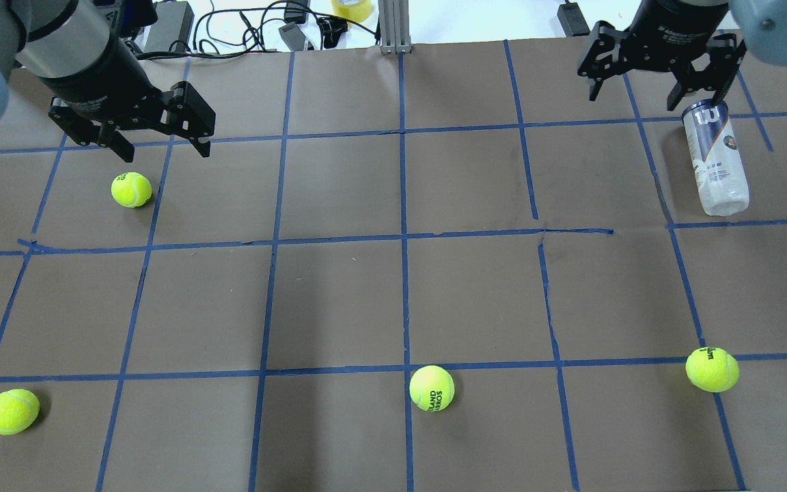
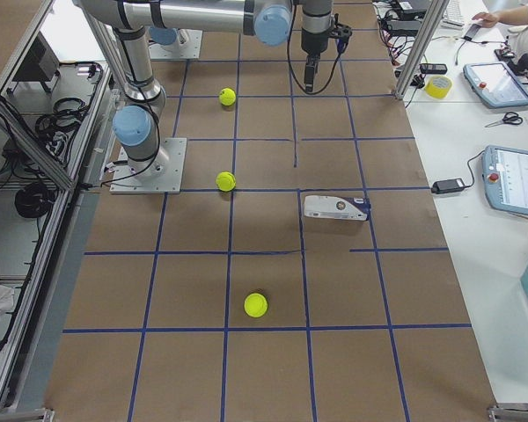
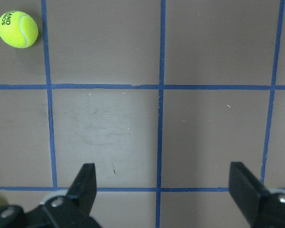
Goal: Lift up tennis ball bucket
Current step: 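Move the right gripper down around the upright Wilson ball can, then close the right gripper on the can and lift it, then carry the can with the right gripper toward the table center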
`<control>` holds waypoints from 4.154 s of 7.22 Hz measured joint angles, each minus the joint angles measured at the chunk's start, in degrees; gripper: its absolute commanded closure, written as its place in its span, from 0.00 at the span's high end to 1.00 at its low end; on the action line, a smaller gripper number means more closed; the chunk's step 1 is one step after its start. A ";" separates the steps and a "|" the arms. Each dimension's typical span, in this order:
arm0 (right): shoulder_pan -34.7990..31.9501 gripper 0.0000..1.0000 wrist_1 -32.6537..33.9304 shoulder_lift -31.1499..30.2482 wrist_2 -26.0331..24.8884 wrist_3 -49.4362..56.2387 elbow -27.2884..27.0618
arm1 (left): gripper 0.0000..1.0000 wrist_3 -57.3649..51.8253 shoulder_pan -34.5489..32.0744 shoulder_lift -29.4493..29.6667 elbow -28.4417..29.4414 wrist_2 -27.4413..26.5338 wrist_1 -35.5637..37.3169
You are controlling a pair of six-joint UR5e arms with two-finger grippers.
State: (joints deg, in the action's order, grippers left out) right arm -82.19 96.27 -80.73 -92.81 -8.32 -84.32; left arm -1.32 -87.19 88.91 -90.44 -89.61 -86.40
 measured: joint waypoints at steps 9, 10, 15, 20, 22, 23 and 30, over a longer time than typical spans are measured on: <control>18.55 1.00 26.07 21.52 0.39 27.92 -2.71 | 1.00 0.00 0.00 -0.02 -0.02 -0.17 -0.10; 19.05 1.00 27.20 23.07 0.42 28.23 -2.71 | 1.00 0.00 0.00 -0.03 -0.02 -0.19 -0.14; 19.43 0.75 30.37 28.46 -0.20 29.93 -2.52 | 1.00 -0.08 -0.10 -0.27 0.74 -3.66 -1.24; 18.96 0.74 29.99 27.32 0.14 31.32 -1.77 | 1.00 -0.09 -0.17 -0.87 0.32 -1.38 -1.91; 15.80 0.74 29.17 24.64 1.04 31.97 -1.84 | 1.00 -0.09 -0.10 -0.99 0.14 -1.30 -1.89; 12.63 0.74 28.58 22.98 1.35 32.03 -2.08 | 1.00 -0.09 -0.08 -1.04 0.11 -1.32 -1.87; -17.30 0.73 30.13 22.53 1.66 28.28 -0.80 | 1.00 -0.49 1.39 -1.03 0.51 -1.38 -1.86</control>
State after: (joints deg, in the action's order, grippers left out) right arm -99.50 126.40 -58.20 -91.15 19.96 -85.13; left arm -1.81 -85.79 87.88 -89.93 -90.99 -88.26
